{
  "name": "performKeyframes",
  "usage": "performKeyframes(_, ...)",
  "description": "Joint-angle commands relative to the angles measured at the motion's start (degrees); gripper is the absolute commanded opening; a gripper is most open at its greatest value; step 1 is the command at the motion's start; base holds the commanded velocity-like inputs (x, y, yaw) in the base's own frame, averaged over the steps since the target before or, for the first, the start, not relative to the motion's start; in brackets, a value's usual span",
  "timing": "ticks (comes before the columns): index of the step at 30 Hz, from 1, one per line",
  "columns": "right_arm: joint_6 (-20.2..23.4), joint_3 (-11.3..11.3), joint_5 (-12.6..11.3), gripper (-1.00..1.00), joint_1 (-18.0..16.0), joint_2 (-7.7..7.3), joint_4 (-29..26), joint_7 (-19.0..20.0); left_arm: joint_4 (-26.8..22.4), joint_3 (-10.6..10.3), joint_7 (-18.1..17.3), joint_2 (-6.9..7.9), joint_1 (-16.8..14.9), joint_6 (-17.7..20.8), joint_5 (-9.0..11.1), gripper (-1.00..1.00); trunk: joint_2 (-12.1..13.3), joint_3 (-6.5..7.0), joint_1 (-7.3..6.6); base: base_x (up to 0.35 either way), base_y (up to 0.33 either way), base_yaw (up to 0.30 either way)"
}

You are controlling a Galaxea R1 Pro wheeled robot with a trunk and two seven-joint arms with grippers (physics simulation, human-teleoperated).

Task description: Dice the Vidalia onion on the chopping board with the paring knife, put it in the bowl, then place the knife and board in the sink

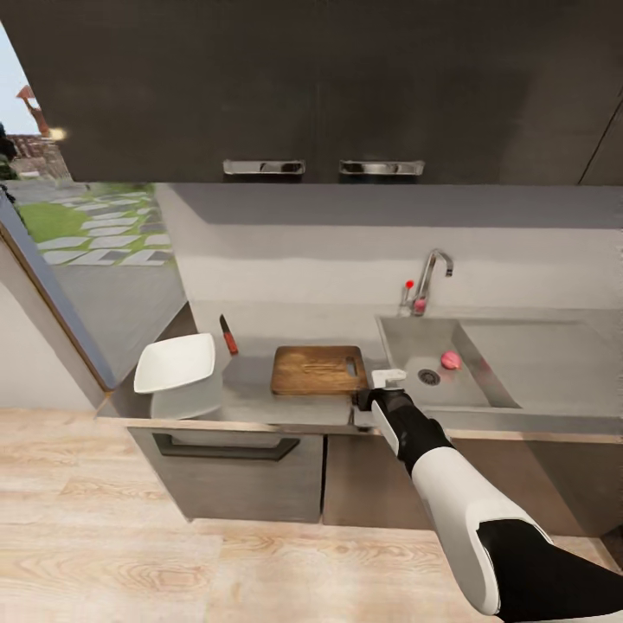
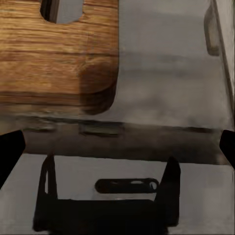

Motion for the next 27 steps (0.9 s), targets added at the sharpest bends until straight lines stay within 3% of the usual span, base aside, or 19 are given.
performKeyframes(1,0.4,0.01,0.44,1.0,-0.04,0.03,-0.08,-0.07,0.04,-0.01,-0.03,0.01,-0.05,-0.18,0.12,1.0,-0.13,-0.12,0.0,-0.336,0.0,0.0)
performKeyframes(11,-1.36,0.1,0.44,1.0,0.0,0.03,0.0,-0.01,0.04,0.05,-0.03,0.01,-0.06,-0.18,0.12,1.0,-0.13,-0.12,0.0,-0.337,0.0,0.0)
performKeyframes(14,-6.33,0.13,0.48,1.0,0.27,0.04,0.08,-0.03,0.02,0.07,-0.03,0.01,-0.05,-0.18,0.12,1.0,-0.13,-0.12,0.0,-0.269,0.0,0.0)
performKeyframes(24,-12.14,0.19,0.61,1.0,3.74,0.05,-0.13,-0.02,-0.02,0.08,-0.03,0.01,-0.06,-0.18,0.06,1.0,-0.13,-0.12,0.0,-0.042,0.0,0.0)
performKeyframes(27,-16.4,0.19,0.65,1.0,5.58,0.05,-0.23,0.01,-0.04,0.08,-0.03,0.01,-0.06,-0.18,0.04,1.0,-0.13,-0.12,0.0,0.0,0.0,0.0)
